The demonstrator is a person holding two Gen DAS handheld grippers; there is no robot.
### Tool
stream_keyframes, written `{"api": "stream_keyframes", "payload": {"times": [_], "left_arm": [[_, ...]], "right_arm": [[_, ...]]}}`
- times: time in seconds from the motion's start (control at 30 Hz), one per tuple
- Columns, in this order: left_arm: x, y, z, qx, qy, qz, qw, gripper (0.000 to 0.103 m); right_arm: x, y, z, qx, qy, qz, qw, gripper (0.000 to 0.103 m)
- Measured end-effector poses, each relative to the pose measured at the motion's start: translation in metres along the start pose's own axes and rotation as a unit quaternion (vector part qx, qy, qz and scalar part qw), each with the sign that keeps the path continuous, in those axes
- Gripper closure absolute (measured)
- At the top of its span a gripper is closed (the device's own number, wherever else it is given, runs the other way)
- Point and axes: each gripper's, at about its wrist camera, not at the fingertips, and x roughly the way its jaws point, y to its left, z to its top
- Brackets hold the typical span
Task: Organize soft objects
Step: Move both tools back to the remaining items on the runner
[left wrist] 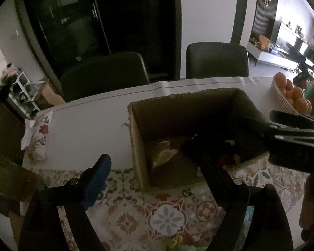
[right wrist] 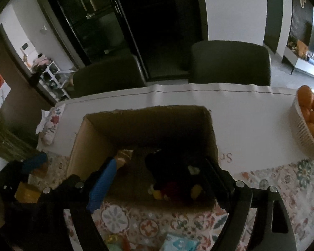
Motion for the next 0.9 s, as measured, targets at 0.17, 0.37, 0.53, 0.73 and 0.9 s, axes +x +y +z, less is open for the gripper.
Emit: {"api": "stream_keyframes", "payload": {"times": [0.17,0.37,0.53,0.73,0.9], "left_arm": [[-0.025,-0.002,-0.014,0.001,-0.012,0.013,0.9998,0.016],[-0.051,-0.004,-0.032,-0.002,-0.019,0.01,0.9998,0.016],[-0.064,-0.005,-0.049,-0.003,-0.02,0.005,0.9998,0.016],[-0.078,-0.01,-0.075,0.004,-0.024,-0.004,0.9997,0.016],[-0.085,-0.015,-0.097,0.013,-0.028,-0.014,0.9994,0.016]], "right_arm": [[-0.024,0.0,-0.015,-0.009,-0.012,-0.018,1.0,0.018],[-0.055,0.002,-0.035,-0.017,-0.028,-0.035,0.999,0.018],[-0.075,0.009,-0.054,-0.022,-0.036,-0.04,0.998,0.018],[-0.09,0.014,-0.08,-0.024,-0.034,-0.043,0.998,0.018],[-0.095,0.017,-0.107,-0.019,-0.027,-0.035,0.999,0.018]]}}
